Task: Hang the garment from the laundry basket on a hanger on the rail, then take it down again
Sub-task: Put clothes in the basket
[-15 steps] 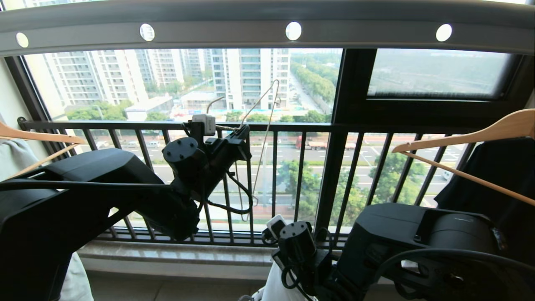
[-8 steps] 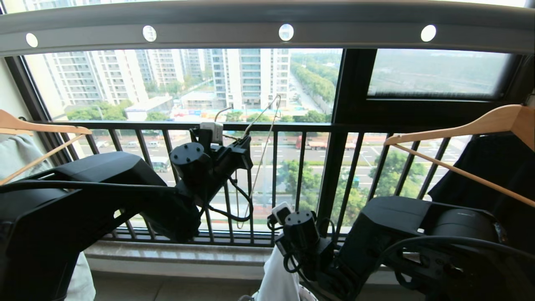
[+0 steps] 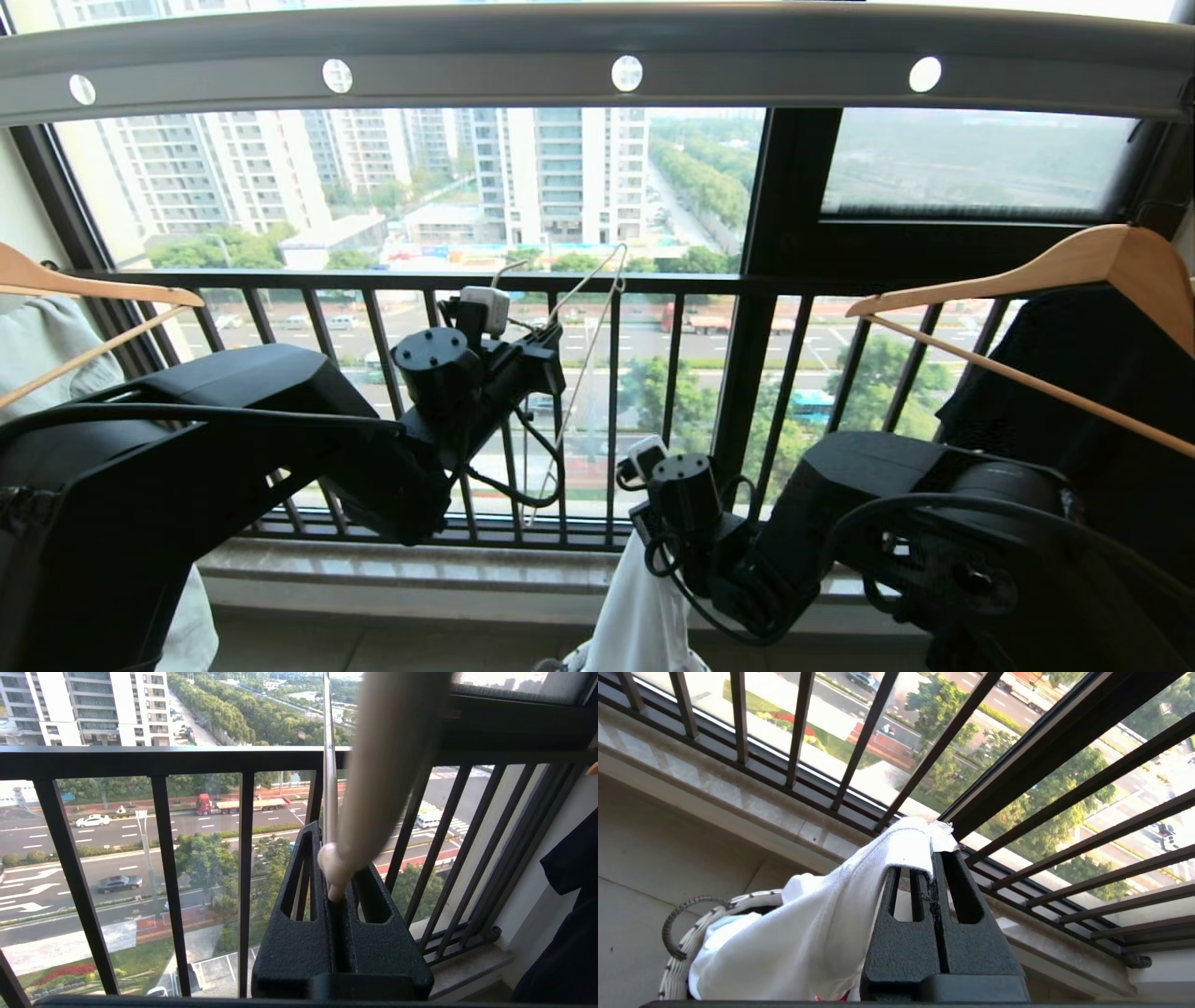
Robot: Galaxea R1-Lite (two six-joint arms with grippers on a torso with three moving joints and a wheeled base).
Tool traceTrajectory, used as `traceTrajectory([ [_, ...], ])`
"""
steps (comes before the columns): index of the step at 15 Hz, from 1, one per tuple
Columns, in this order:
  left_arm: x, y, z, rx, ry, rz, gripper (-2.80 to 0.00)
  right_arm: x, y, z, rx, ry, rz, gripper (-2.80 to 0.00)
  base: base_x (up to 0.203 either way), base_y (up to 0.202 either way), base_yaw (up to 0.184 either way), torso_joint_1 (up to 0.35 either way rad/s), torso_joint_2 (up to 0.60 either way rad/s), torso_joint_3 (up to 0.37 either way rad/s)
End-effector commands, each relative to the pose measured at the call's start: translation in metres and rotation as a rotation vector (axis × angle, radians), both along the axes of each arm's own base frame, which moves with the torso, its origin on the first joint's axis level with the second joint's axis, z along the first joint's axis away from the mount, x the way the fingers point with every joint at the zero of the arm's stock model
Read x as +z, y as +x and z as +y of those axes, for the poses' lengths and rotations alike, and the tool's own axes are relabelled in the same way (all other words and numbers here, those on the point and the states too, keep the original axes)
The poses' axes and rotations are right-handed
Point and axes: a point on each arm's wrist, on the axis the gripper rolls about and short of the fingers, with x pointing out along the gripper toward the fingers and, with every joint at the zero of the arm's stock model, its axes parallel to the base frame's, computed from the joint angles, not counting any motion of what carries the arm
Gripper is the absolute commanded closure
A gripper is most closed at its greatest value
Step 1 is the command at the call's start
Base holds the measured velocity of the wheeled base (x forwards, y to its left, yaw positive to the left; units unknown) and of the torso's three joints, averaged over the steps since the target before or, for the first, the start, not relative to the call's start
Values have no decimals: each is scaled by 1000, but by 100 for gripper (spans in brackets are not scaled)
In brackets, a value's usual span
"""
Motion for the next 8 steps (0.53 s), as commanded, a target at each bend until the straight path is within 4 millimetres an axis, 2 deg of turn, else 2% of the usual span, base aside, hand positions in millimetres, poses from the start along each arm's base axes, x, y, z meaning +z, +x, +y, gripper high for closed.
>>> traceTrajectory([
  [1,0,0,0,0,-4,-5,0,-6,0,0,-3,-8,7,0,0,0,0,0,0,0],
  [2,0,0,0,0,-4,-5,0,-6,0,-1,-4,-9,7,-105,0,0,0,0,0,0],
  [3,0,0,0,0,-4,-5,0,-4,0,-1,-3,-7,6,-280,0,0,0,0,0,0],
  [8,8,-2,1,-1,-10,-19,0,23,-6,-4,-5,49,68,-280,0,0,0,0,0,0],
])
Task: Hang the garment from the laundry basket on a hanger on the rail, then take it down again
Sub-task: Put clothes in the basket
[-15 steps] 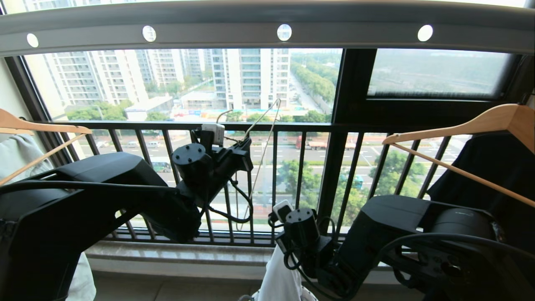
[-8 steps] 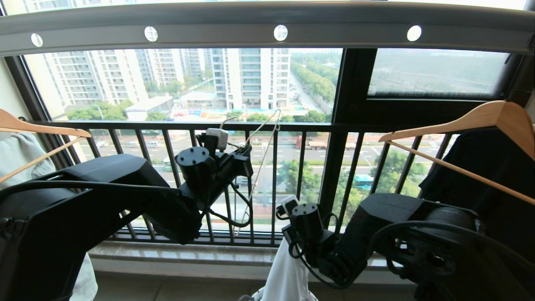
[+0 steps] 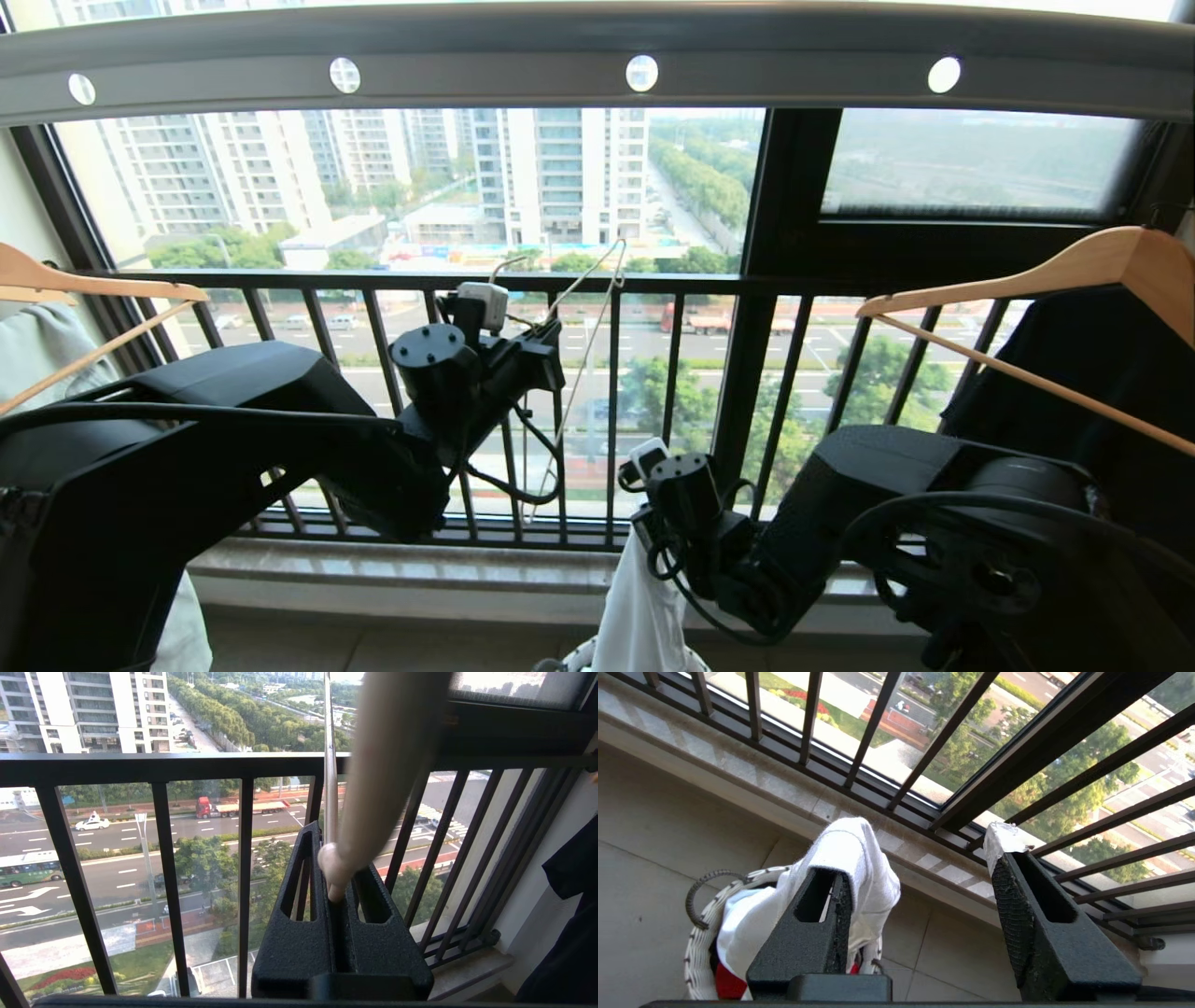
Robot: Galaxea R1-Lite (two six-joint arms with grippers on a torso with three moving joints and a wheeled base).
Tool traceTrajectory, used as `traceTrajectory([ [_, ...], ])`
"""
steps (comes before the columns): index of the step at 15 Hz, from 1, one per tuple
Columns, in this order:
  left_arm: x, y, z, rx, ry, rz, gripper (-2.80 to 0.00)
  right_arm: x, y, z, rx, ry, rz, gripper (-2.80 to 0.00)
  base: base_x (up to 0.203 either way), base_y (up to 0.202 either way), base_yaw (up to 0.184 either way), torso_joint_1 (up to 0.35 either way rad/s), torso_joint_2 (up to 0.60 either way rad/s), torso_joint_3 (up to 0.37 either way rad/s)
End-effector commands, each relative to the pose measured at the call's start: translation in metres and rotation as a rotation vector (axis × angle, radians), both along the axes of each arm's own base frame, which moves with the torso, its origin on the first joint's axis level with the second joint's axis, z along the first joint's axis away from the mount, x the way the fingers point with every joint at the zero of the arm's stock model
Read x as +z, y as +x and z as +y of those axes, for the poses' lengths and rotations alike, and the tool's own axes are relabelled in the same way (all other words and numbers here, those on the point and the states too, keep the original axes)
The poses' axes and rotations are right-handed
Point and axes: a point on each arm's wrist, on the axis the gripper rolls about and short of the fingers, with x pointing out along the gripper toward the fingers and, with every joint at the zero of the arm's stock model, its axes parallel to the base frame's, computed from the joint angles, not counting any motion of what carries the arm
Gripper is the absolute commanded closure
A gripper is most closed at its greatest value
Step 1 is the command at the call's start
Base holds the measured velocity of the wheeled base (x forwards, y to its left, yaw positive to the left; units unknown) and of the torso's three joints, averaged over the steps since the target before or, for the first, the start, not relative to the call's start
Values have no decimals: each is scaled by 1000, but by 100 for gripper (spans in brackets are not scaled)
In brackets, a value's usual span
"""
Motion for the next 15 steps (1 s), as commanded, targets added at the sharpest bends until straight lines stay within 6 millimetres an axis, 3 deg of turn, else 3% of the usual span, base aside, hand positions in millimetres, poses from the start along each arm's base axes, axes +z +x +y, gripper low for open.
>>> traceTrajectory([
  [1,2,-1,0,-2,-4,-7,0,22,-2,-1,3,52,13,-280,0,0,0,0,0,0],
  [5,3,-2,0,0,11,9,0,38,-12,-8,45,36,182,-280,0,0,0,0,0,0],
  [7,3,2,5,14,14,7,0,53,-1,-9,66,43,220,-280,0,0,0,0,0,0],
  [15,10,0,7,16,13,1,0,78,37,-26,152,-156,470,-280,0,0,0,0,0,0],
])
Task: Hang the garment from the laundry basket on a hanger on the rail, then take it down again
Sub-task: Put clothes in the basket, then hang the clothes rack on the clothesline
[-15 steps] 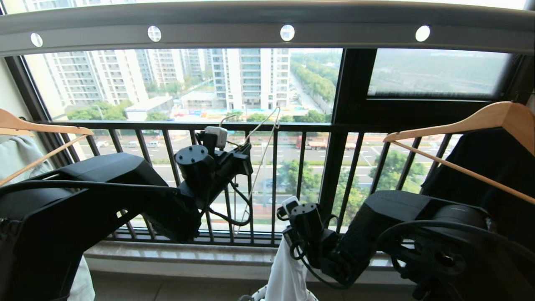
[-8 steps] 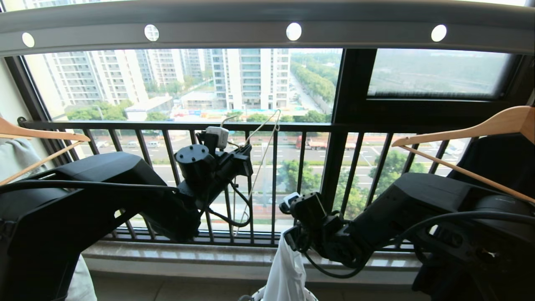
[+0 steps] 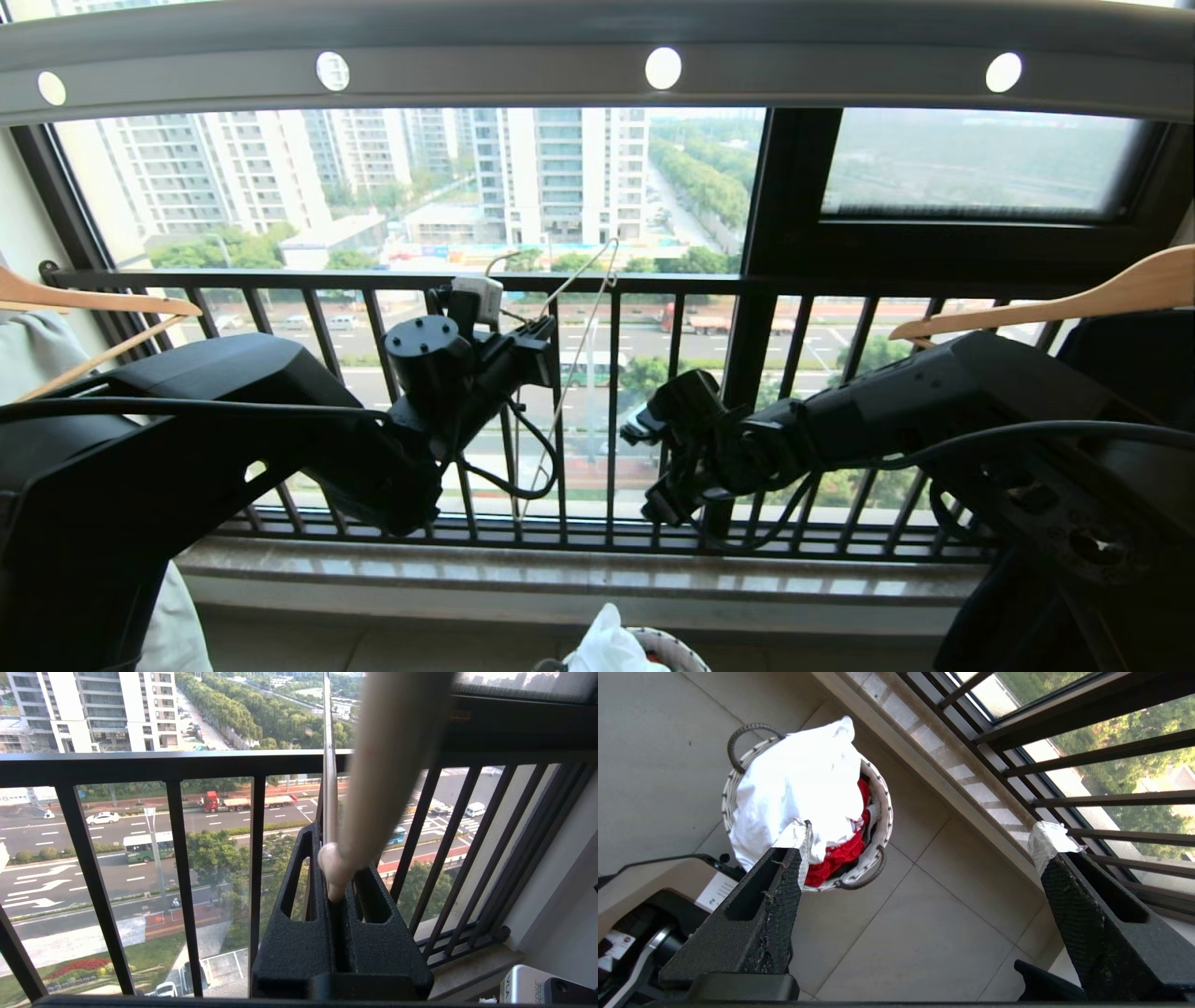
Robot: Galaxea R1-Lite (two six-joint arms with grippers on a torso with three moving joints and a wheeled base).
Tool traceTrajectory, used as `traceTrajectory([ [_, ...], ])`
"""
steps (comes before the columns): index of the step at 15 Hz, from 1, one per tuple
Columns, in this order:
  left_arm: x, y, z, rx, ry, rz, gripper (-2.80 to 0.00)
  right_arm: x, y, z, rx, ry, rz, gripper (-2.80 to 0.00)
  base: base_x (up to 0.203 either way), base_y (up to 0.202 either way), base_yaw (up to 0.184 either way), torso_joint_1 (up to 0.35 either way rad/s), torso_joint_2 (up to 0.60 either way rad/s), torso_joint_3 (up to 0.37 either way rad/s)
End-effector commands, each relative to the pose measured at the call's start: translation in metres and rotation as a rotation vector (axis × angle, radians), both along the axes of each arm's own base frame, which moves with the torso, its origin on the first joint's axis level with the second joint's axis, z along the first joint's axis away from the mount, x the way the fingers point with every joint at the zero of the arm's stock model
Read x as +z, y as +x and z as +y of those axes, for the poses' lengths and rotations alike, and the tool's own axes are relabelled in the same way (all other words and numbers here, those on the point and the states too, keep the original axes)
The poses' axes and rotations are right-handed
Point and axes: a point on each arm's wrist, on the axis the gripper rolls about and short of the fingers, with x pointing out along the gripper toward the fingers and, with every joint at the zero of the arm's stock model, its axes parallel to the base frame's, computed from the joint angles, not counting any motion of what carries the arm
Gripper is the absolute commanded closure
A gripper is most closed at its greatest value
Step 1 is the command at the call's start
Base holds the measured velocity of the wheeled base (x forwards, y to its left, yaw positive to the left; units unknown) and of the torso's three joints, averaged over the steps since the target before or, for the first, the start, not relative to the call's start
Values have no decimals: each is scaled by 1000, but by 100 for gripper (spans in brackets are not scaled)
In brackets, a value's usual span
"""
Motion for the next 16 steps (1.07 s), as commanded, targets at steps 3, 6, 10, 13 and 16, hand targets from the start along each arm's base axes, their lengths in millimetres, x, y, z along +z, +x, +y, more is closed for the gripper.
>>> traceTrajectory([
  [3,0,-3,0,-4,3,4,0,18,-15,-24,-63,1,64,-52,0,0,0,0,0,0],
  [6,-8,-11,0,-14,40,83,0,33,-57,-45,-99,92,60,0,0,0,0,0,0,0],
  [10,4,-38,0,-41,83,172,0,69,-85,-53,-75,265,-140,0,0,0,0,0,0,0],
  [13,37,-79,18,-51,140,293,0,84,-85,-49,-64,298,-181,0,0,0,0,0,0,0],
  [16,76,-135,46,-47,177,375,0,86,-99,-39,-22,299,-175,0,0,0,0,0,0,0],
])
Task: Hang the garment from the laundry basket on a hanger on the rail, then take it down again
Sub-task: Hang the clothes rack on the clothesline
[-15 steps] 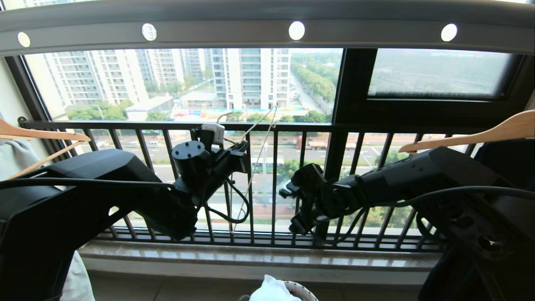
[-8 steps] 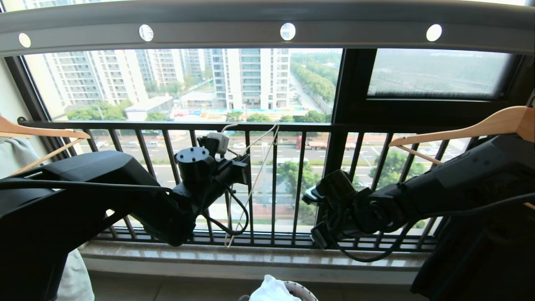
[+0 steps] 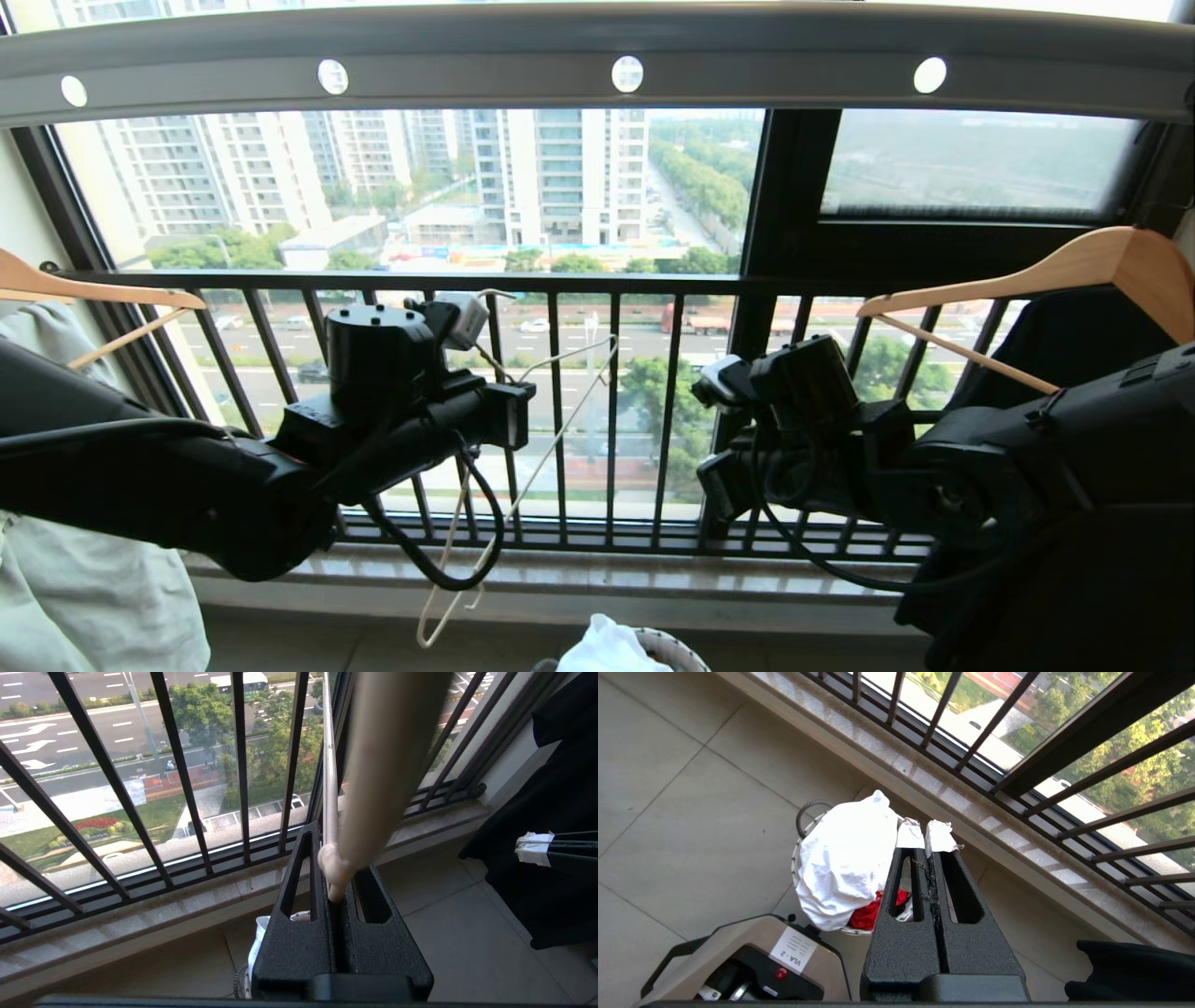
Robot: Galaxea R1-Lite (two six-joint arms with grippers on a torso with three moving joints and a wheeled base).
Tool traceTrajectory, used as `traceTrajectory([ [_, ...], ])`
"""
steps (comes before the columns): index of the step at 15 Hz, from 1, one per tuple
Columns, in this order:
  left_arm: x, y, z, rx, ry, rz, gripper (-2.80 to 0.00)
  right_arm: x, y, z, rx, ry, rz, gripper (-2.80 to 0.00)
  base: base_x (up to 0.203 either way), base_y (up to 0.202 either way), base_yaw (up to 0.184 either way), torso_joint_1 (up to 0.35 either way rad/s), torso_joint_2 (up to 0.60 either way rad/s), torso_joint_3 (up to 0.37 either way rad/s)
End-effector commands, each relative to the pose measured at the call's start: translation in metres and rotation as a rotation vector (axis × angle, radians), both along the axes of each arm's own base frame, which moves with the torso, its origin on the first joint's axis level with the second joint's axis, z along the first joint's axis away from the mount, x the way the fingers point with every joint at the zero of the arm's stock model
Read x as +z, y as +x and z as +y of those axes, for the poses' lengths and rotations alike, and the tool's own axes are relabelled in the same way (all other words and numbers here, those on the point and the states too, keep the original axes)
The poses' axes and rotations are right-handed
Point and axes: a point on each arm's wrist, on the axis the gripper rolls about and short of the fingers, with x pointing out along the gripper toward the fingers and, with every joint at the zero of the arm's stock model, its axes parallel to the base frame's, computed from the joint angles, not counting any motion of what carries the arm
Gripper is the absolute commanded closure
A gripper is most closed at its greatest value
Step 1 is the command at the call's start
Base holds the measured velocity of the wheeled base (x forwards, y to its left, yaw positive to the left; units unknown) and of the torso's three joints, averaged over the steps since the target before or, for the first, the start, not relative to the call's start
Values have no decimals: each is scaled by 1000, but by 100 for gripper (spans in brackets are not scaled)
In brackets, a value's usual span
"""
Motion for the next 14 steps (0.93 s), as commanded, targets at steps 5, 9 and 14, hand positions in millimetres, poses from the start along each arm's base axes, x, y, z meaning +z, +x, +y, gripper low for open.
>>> traceTrajectory([
  [5,62,-142,87,98,67,143,0,7,-12,9,38,10,-21,0,0,0,0,0,0,0],
  [9,48,-167,126,308,138,297,0,17,-13,13,48,28,-50,0,0,0,0,0,0,0],
  [14,48,-178,151,578,229,289,0,17,-19,22,78,35,-48,0,0,0,0,0,0,0],
])
